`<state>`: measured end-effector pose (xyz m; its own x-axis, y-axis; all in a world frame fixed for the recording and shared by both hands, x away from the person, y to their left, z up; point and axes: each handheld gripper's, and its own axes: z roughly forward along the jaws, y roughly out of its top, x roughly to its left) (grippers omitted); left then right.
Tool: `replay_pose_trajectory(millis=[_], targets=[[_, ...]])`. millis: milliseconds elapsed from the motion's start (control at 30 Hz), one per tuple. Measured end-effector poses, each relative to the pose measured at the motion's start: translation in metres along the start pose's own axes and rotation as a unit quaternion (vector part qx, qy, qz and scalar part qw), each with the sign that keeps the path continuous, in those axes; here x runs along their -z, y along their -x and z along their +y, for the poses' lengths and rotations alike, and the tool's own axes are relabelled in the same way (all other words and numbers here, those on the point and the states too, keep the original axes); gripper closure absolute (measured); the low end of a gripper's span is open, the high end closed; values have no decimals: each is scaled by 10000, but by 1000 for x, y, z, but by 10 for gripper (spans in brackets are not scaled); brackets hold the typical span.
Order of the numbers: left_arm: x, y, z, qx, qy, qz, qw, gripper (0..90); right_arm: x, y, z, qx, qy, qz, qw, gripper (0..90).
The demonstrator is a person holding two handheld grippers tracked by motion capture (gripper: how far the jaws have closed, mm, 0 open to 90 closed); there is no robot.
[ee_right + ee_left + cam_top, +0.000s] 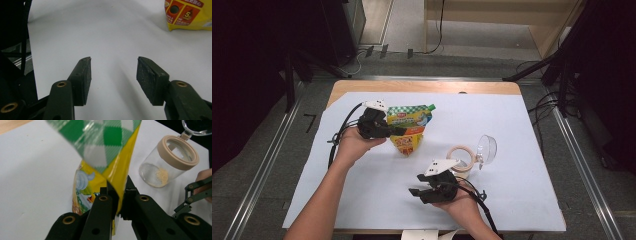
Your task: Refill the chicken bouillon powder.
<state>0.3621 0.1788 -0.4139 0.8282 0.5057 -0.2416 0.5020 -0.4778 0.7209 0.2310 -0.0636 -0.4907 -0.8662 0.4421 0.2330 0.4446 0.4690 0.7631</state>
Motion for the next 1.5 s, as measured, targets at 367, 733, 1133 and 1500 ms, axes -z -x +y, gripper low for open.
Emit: replay_pose_trajectory(millis=[367,733,1133,1500], targets=[[16,14,13,247,-200,-11,9995,900,2,2,0,-19,60,-56,10000,465],[43,36,24,174,-84,-173,9997,900,0,6,-1,-184,67,-156,9997,496],[65,74,34,22,5,-428,9991,900,-1,13,2,-451,305,-243,9982,575],[66,105,38,-154,-41,-700,9974,900,-3,15,5,-504,616,-562,9952,739]])
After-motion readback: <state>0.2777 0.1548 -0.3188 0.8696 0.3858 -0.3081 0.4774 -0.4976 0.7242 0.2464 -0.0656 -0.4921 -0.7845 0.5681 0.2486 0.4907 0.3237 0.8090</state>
